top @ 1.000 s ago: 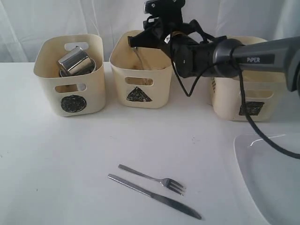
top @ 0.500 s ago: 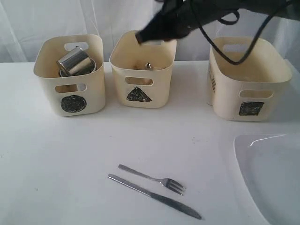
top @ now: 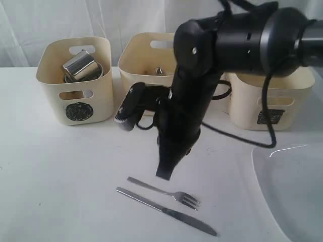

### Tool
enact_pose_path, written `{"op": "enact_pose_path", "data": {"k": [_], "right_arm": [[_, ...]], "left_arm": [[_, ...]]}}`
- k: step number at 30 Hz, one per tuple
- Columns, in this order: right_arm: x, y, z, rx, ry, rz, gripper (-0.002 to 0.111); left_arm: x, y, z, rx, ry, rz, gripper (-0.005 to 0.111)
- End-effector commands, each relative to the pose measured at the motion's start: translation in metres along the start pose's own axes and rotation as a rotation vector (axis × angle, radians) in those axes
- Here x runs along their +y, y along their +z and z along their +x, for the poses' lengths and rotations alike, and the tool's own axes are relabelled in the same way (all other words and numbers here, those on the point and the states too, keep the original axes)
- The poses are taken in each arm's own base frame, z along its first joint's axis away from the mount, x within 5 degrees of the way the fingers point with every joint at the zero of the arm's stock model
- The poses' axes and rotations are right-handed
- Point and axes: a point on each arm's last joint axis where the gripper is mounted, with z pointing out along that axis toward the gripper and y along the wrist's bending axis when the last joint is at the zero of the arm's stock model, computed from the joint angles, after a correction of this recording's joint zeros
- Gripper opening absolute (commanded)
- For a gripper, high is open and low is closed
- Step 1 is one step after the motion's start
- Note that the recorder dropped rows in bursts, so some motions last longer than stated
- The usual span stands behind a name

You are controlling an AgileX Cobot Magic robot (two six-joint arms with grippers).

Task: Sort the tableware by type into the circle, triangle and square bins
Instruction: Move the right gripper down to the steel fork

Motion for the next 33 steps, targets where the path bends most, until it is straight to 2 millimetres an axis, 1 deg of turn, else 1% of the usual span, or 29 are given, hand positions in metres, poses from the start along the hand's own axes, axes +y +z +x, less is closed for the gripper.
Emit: {"op": "enact_pose_path", "data": {"k": [1, 3, 4, 5, 6, 7, 8, 11, 17, 21, 27, 33], "right_arm": [[0.008, 0.013, -0.004, -0.02, -0.038, 0.073, 0.001], [0.01, 0.021, 0.0, 0.02, -0.106, 0.048, 0.014], [0.012, 0.029, 0.004, 0.062, -0.152, 0.015, 0.028], [0.012, 0.033, 0.005, 0.076, -0.164, 0.005, 0.034], [0.012, 0.043, 0.006, 0.097, -0.166, -0.011, 0.046], [0.011, 0.048, 0.006, 0.106, -0.165, -0.017, 0.049], [0.01, 0.059, 0.005, 0.115, -0.164, -0.024, 0.053], [0.007, 0.081, 0.003, 0.116, -0.156, -0.022, 0.053], [0.007, 0.101, 0.008, 0.173, -0.097, -0.058, 0.053], [0.009, 0.105, 0.01, 0.199, -0.075, -0.071, 0.053], [0.007, 0.104, 0.016, 0.266, -0.108, -0.059, 0.052], [0.007, 0.104, 0.017, 0.277, -0.095, -0.055, 0.044]], "left_arm": [[0.0, 0.0, 0.001, -0.002, -0.001, 0.007, 0.0], [0.0, 0.0, 0.001, -0.002, -0.001, 0.007, 0.0], [0.0, 0.0, 0.001, -0.002, -0.001, 0.007, 0.0], [0.0, 0.0, 0.001, -0.002, -0.001, 0.007, 0.0], [0.0, 0.0, 0.001, -0.002, -0.001, 0.007, 0.0], [0.0, 0.0, 0.001, -0.002, -0.001, 0.007, 0.0], [0.0, 0.0, 0.001, -0.002, -0.001, 0.007, 0.0], [0.0, 0.0, 0.001, -0.002, -0.001, 0.007, 0.0], [0.0, 0.0, 0.001, -0.002, -0.001, 0.007, 0.0], [0.0, 0.0, 0.001, -0.002, -0.001, 0.007, 0.0], [0.0, 0.0, 0.001, -0.002, -0.001, 0.007, 0.0], [0.0, 0.0, 0.001, -0.002, -0.001, 0.007, 0.0]]}}
